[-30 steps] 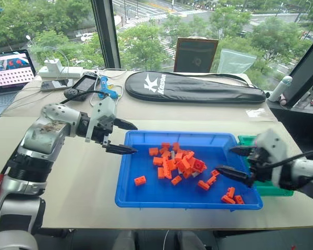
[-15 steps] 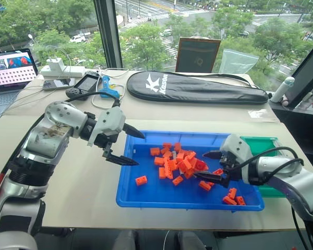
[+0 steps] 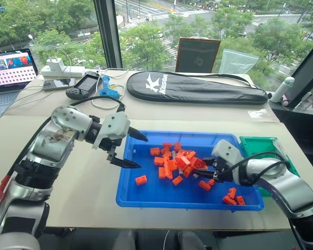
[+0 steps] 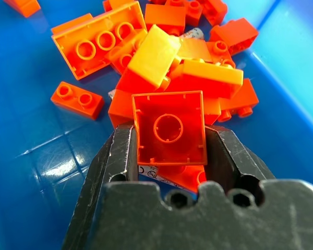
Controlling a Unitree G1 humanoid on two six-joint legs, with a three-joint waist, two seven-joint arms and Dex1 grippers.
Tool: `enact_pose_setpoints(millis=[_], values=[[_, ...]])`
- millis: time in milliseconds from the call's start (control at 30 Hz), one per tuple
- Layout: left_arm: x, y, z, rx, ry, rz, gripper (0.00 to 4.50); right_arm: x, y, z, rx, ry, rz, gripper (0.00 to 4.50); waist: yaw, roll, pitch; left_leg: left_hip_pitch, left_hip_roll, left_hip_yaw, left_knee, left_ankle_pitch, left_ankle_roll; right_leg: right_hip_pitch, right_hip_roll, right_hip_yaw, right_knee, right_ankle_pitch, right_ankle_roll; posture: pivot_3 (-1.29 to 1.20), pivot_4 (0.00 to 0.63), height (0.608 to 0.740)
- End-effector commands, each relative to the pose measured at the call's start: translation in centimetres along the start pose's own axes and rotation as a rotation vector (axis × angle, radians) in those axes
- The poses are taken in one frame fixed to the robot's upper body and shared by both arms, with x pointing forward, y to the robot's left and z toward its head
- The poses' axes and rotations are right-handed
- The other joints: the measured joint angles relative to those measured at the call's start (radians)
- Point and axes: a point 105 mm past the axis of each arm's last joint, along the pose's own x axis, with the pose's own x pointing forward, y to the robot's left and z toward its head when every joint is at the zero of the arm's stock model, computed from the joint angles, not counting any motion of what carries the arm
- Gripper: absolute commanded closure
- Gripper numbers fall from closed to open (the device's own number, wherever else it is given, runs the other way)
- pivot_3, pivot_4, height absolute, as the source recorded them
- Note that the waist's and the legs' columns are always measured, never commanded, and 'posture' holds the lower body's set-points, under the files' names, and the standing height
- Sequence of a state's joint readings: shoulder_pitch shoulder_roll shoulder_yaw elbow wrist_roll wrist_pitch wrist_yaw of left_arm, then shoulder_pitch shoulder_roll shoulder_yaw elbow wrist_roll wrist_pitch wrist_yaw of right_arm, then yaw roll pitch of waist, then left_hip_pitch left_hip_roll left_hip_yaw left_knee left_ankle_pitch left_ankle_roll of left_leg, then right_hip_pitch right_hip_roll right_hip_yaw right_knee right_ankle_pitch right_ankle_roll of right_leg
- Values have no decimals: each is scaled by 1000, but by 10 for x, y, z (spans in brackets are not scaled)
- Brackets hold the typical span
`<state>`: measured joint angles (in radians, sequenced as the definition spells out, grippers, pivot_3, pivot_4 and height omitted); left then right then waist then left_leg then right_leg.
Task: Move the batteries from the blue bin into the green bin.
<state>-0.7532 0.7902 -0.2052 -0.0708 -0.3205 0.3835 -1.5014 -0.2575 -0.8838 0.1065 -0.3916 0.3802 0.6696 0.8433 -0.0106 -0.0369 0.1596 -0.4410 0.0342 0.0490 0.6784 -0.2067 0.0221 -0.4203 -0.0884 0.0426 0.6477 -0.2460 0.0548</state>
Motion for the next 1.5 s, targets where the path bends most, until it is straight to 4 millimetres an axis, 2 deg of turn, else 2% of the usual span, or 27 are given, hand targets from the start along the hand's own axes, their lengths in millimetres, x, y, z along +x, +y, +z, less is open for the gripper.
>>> enact_pose_setpoints(millis=[33,200,267,333,367,533,633,733,833,1000,1200,1500], values=[[-3,6,10,42,-21,27,0,-30,-22,24,-75,-49,-101,2983,0,0,0,0,0,0,0,0,0,0,0,0,0,0,0,0,150,734],[3,14,21,53,-88,70,0,-39,-54,13,-64,34,-247,2983,0,0,0,0,0,0,0,0,0,0,0,0,0,0,0,0,150,734],[5,15,14,53,-65,74,0,-37,-63,9,-91,69,-282,2983,-3,0,0,0,0,0,1,0,0,0,0,0,0,0,0,0,150,734],[7,15,8,56,-43,76,0,-36,-69,1,-139,126,-305,1981,-4,0,0,0,0,0,1,0,0,0,1,1,0,0,0,0,150,734],[8,16,8,54,-41,83,0,-36,-71,0,-152,141,-312,1680,-4,0,0,0,0,0,0,0,0,0,1,0,0,0,0,0,150,734],[9,17,5,53,-36,92,0,-35,-71,19,-191,84,-330,67,-3,0,0,0,0,1,0,0,0,-1,0,1,0,0,0,0,150,734],[10,16,4,54,-32,92,0,-27,-53,36,-145,3,-234,21,-3,0,0,0,1,0,0,0,0,-1,1,1,0,0,0,0,150,734],[12,17,4,64,-37,97,0,-8,-24,52,4,-110,-96,21,-3,0,0,0,1,-1,0,0,0,0,2,0,0,0,0,0,150,734],[12,18,5,64,-42,96,0,3,-12,51,87,-103,-42,21,-2,0,0,0,1,-1,1,0,0,0,1,0,1,0,0,0,150,734],[12,17,-2,68,-1,96,0,17,-7,47,171,-45,-54,21,1,0,0,0,0,0,1,0,0,0,0,0,1,0,0,0,150,734],[10,17,-5,59,11,114,0,20,-21,47,223,3,-148,21,-2,0,0,0,1,-1,1,0,0,-1,1,0,1,0,0,0,150,734],[11,16,-13,22,30,116,0,31,6,50,250,42,0,21,-2,0,0,0,1,-1,0,0,0,-1,1,0,1,0,0,0,150,734]])
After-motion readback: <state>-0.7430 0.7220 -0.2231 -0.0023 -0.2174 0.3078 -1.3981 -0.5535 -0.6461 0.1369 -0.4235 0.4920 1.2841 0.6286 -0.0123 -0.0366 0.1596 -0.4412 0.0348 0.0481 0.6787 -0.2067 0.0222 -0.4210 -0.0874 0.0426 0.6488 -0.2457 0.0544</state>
